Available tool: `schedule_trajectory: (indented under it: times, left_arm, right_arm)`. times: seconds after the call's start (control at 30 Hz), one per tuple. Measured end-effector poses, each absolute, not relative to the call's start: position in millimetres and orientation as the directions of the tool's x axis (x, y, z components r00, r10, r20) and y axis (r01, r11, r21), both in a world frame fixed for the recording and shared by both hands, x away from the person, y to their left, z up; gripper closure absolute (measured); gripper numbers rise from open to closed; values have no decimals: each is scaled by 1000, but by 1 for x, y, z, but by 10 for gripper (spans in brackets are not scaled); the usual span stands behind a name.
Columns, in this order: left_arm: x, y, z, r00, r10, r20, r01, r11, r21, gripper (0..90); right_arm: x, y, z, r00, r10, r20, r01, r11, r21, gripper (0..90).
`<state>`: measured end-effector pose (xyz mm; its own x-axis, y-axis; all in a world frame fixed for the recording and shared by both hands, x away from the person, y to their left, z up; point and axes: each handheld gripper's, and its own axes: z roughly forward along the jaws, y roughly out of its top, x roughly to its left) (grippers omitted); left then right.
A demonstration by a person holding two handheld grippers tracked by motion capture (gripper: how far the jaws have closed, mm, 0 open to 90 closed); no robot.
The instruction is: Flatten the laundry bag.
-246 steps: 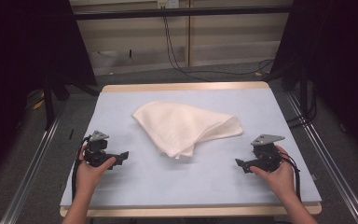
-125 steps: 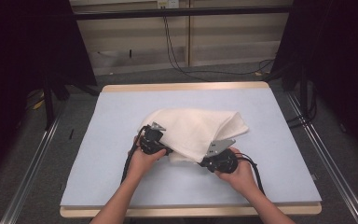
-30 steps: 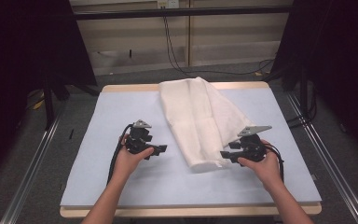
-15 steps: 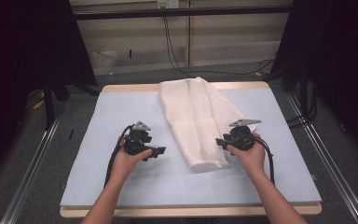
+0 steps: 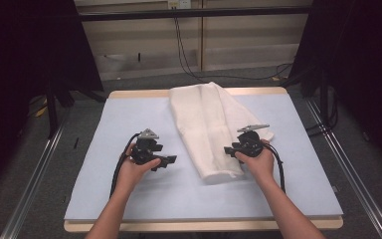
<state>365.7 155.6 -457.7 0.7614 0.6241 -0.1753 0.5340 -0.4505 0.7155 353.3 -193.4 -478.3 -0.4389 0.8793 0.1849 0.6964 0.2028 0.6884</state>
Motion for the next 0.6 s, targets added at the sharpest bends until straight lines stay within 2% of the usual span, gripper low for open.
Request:
schedule_trajectory:
  times: [0.4, 0.43, 0.47, 0.6]
  left_arm:
    - [365, 154, -457, 767, 616, -180, 531, -452, 717, 256]
    - [365, 153, -458, 768, 615, -181, 529, -448, 720, 258]
    - [365, 153, -458, 767, 614, -186, 532, -446, 720, 258]
    - [365, 152, -457, 773, 606, -188, 525, -446, 724, 266]
  right_arm:
    - [353, -194, -480, -394, 900, 187, 712, 171, 681, 637]
    - [354, -195, -482, -405, 897, 178, 703, 181, 688, 680]
    - [353, -194, -480, -398, 899, 182, 708, 175, 684, 768]
    - [351, -192, -477, -442, 883, 160, 680, 213, 702, 865]
